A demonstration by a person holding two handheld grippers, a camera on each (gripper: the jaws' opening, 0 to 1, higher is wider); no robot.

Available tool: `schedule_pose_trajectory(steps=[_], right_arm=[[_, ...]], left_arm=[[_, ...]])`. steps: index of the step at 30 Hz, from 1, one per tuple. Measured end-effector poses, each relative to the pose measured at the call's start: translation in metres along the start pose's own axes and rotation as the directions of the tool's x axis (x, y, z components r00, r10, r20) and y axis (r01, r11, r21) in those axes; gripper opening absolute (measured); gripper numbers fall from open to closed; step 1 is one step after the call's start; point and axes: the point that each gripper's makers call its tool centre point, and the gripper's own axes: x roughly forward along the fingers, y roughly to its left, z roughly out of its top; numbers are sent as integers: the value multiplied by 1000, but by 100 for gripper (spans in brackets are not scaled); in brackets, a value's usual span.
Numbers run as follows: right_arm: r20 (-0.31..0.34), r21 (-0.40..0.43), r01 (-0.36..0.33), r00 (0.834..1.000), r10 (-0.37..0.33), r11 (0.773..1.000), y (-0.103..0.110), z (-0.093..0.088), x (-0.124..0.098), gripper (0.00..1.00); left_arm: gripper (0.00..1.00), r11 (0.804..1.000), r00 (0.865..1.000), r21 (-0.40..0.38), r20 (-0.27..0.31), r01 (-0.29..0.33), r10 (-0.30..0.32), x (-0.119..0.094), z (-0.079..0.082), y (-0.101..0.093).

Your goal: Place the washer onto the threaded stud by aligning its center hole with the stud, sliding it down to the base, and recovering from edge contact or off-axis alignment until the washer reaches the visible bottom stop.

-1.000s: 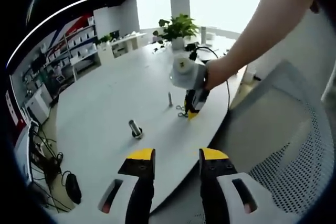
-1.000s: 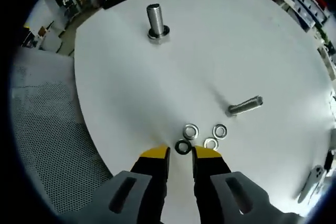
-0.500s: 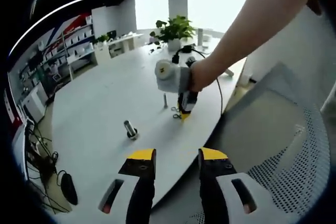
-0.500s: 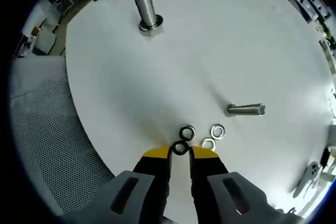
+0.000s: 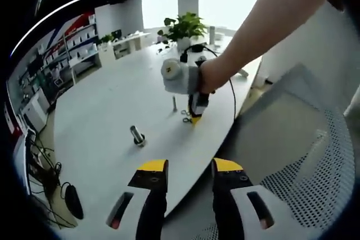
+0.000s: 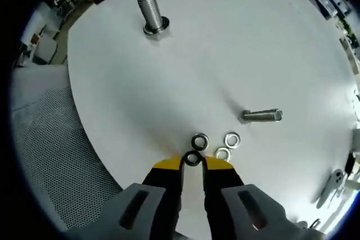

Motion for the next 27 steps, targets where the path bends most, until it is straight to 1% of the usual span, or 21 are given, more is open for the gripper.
schedule_pose_trajectory(steps=[3,7,11,12,15,18,20,24,27], right_arm=[[31,8,16,999,-17,1000,2,-1,-1,14],[44,16,20,999,-20,1000,1,1,0,13],[49,22,-1,999,0,1000,2,0,-1,13],[49,42,-17,999,15,999,5,-2,-1,13],[55,49,-22,998,20,999,7,-4,-2,13],[78,55,-22,997,17,998,7,-1,-7,13],[79,46,-17,997,13,999,8,0,-10,13],[89,35,-7,996,4,999,3,3,-20,13],[103,39,0,995,-4,999,-1,4,-30,13]], left_arm=[[29,1000,1000,-13,1,6,-6,0,0,0],[29,1000,1000,-6,-3,7,-7,1,-1,-2],[29,1000,1000,-8,-5,5,-5,0,-2,-1],[29,1000,1000,-9,-5,4,-4,0,-1,-1],[29,1000,1000,-11,2,5,-5,0,0,-1],[29,1000,1000,-11,1,10,-10,0,-1,-2],[29,1000,1000,-6,-7,12,-12,0,-2,-3],[29,1000,1000,-8,5,11,-11,0,0,-2],[29,1000,1000,-8,-1,11,-11,0,-1,-2]])
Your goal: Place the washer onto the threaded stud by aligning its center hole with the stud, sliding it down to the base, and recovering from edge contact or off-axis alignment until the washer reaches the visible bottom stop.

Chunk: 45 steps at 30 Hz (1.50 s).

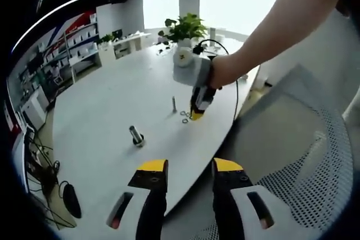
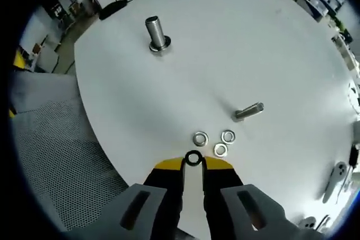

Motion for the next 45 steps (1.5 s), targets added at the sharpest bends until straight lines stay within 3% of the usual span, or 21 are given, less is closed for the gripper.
schedule_pose_trajectory(steps=[8,20,31,39,45], right_arm=[[4,-30,39,999,-39,999,-21,5,-18,13],[55,-53,65,997,-62,996,-30,32,-36,13],[81,-38,88,993,-84,995,-50,51,-38,13],[69,-70,84,995,-79,994,-50,63,-30,13],[45,-77,91,995,-88,993,-50,59,-27,14]], left_arm=[[29,1000,1000,9,4,-2,2,-1,1,0],[29,1000,1000,21,-1,4,-4,0,0,-2],[29,1000,1000,24,-8,-2,3,0,-2,-1],[28,999,1000,31,-16,-8,8,0,-3,0],[28,999,1000,32,-13,-14,14,0,-2,1]])
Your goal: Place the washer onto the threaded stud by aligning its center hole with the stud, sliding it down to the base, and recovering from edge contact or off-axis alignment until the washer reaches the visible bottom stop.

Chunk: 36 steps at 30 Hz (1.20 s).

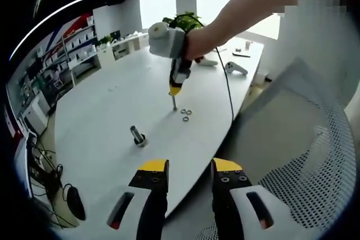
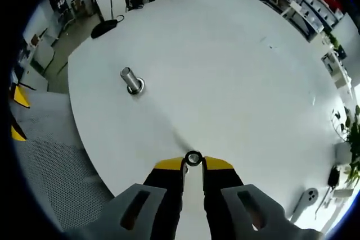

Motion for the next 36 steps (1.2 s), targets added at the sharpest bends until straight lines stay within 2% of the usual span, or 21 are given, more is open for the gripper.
schedule_pose_trajectory(steps=[4,22,36], right_arm=[[-13,6,-1,1000,1,1000,0,-7,2,14],[-3,9,2,1000,-2,1000,-3,-6,11,14],[-31,-4,-15,999,15,1000,-2,-10,30,14]], left_arm=[[28,1000,1000,-2,2,-2,2,0,0,1],[28,1000,1000,-2,-11,-15,15,1,-2,3],[28,1000,999,-7,-23,-30,30,1,-4,6]])
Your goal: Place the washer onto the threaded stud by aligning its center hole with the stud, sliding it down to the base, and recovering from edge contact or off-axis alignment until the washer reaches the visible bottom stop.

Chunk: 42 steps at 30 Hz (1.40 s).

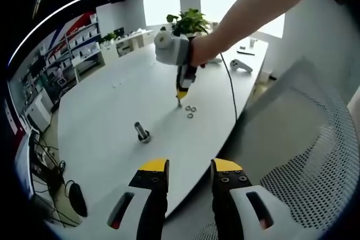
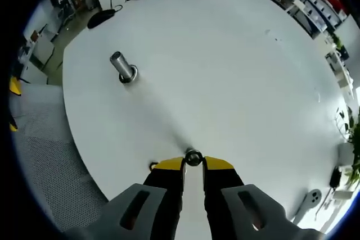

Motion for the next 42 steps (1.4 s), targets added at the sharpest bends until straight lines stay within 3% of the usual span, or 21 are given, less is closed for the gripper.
schedule_pose_trajectory(steps=[19,30,42], right_arm=[[-35,20,-23,999,23,1000,-3,-14,31,14],[-18,25,-20,1000,21,999,-2,-17,29,18],[-4,-6,-1,1000,1,1000,8,-45,20,23]], left_arm=[[27,999,999,-21,-33,-24,23,2,-6,7],[27,999,999,-25,-43,-24,23,2,-8,7],[27,999,999,-23,-47,-28,27,3,-9,7]])
